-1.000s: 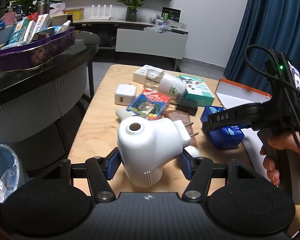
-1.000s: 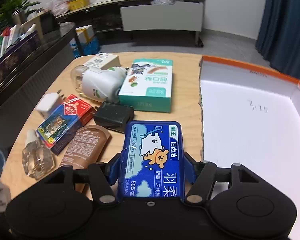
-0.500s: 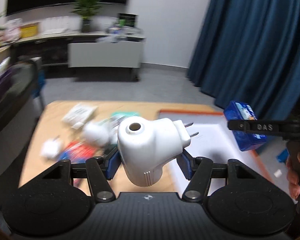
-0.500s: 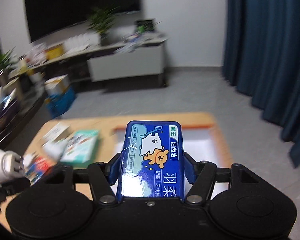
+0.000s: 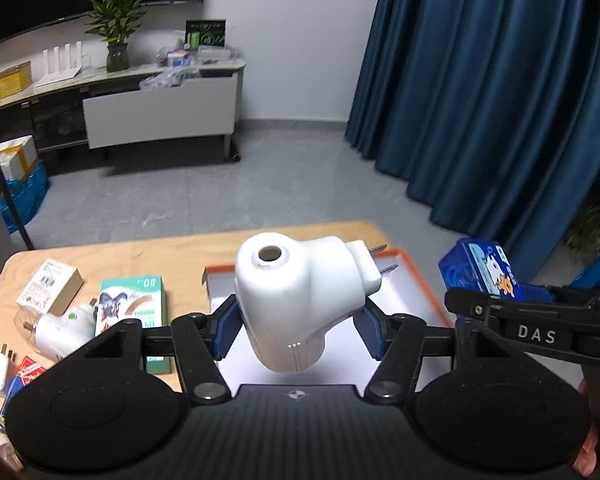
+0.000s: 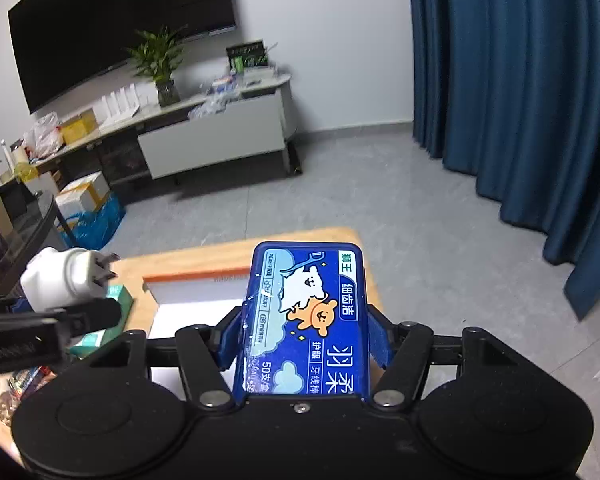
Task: Organize rigid objects
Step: 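Carry both items into the white box and open both tools, then grasp the glass refill bottle with the left tool while the right tool grasps the brown tube, then lift both held items above the white box and hold them there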
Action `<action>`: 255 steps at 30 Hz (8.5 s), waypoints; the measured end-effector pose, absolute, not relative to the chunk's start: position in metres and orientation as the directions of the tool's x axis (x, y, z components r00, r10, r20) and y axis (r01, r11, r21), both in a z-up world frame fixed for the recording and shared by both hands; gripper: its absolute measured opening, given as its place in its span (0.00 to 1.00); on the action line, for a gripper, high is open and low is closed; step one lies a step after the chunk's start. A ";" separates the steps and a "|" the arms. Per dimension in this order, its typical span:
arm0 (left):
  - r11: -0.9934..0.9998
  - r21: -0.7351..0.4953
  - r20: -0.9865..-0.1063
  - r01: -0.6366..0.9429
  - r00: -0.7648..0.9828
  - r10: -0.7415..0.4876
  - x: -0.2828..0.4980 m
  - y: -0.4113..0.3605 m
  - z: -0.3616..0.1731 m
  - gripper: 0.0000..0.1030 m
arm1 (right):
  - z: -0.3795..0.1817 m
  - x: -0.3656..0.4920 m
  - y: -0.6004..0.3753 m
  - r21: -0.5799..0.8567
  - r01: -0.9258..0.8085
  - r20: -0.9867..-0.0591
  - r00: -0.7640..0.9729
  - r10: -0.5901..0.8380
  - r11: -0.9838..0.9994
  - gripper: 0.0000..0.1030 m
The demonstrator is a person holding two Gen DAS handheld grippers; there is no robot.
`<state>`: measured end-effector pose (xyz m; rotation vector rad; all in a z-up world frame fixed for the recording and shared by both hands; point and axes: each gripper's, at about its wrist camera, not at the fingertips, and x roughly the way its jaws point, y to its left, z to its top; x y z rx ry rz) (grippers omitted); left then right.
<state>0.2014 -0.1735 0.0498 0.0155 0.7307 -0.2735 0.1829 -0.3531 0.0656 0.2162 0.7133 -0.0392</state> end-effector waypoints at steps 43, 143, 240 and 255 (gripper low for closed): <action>0.981 -0.098 -0.749 0.168 0.637 -0.184 0.247 -0.177 0.015 0.60 | 0.004 0.254 -0.333 0.117 0.069 -0.739 0.672 0.040 0.991 0.72; 0.964 -0.153 -0.648 -0.216 0.758 0.067 0.061 0.077 0.031 0.61 | -0.010 0.157 -0.047 0.159 -0.291 -0.754 0.581 0.306 0.943 0.46; 0.964 -0.130 -0.594 0.232 0.760 -0.264 0.129 -0.158 0.058 0.61 | 0.049 0.112 -0.336 0.116 0.051 -0.676 0.736 0.041 0.992 0.46; 0.964 -0.134 -0.593 0.231 0.760 -0.265 0.130 -0.157 0.058 0.61 | 0.050 0.113 -0.336 0.115 0.051 -0.676 0.736 0.041 0.992 0.46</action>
